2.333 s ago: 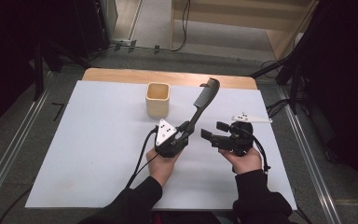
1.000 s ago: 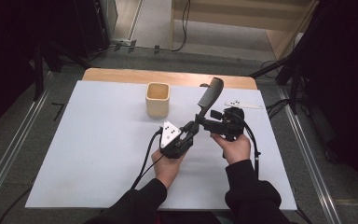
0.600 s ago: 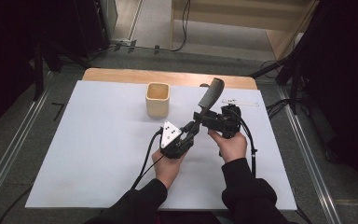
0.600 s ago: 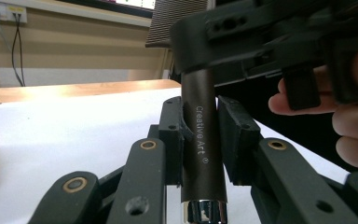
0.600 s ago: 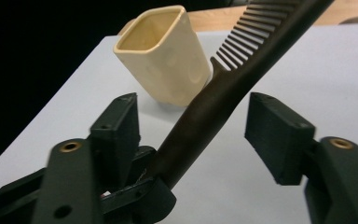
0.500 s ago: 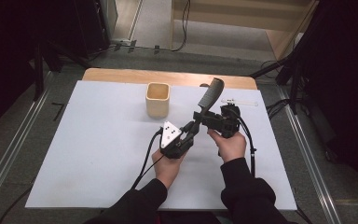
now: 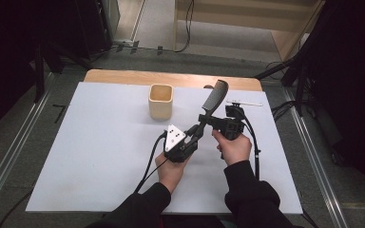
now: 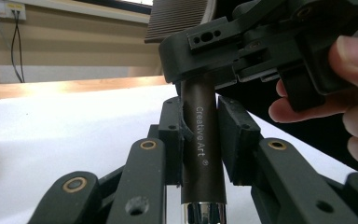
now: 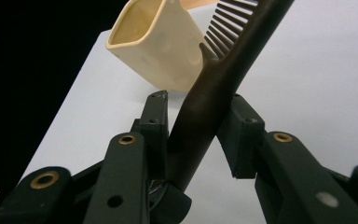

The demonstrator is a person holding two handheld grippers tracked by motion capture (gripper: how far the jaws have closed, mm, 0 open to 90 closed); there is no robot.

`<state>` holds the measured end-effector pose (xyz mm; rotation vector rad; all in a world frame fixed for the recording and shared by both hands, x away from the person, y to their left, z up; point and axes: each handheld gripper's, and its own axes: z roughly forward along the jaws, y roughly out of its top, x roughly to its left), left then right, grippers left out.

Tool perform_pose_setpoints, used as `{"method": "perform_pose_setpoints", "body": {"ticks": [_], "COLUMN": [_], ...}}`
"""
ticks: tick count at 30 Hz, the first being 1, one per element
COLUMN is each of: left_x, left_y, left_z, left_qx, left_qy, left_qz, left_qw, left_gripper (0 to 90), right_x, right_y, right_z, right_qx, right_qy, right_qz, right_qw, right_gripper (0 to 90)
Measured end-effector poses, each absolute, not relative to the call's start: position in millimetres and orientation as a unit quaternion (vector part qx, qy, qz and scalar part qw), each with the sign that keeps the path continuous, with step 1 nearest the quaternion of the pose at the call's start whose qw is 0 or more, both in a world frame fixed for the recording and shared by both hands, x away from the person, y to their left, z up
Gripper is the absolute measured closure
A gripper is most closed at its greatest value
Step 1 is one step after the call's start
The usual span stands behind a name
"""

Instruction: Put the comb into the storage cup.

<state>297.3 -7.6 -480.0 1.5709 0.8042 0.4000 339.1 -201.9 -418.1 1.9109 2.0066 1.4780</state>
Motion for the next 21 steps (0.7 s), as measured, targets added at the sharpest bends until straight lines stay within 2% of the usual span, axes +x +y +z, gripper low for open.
{"method": "perform_pose_setpoints", "body": {"ticks": [21], "left_x": [299.3], "left_y": [-7.1], "left_z": [-482.0], "left_qx": [0.689], "left_qy": [0.350], "left_qz": [0.155], "left_qw": [0.615], "left_gripper": [71.7], "right_x": [338.7], "right_y": [-202.9], "right_z": [-416.5], "right_qx": [0.610], "right_qy": [0.638], "right_qz": [0.470], "right_qw": [-0.015], "right_gripper": [69.1]}}
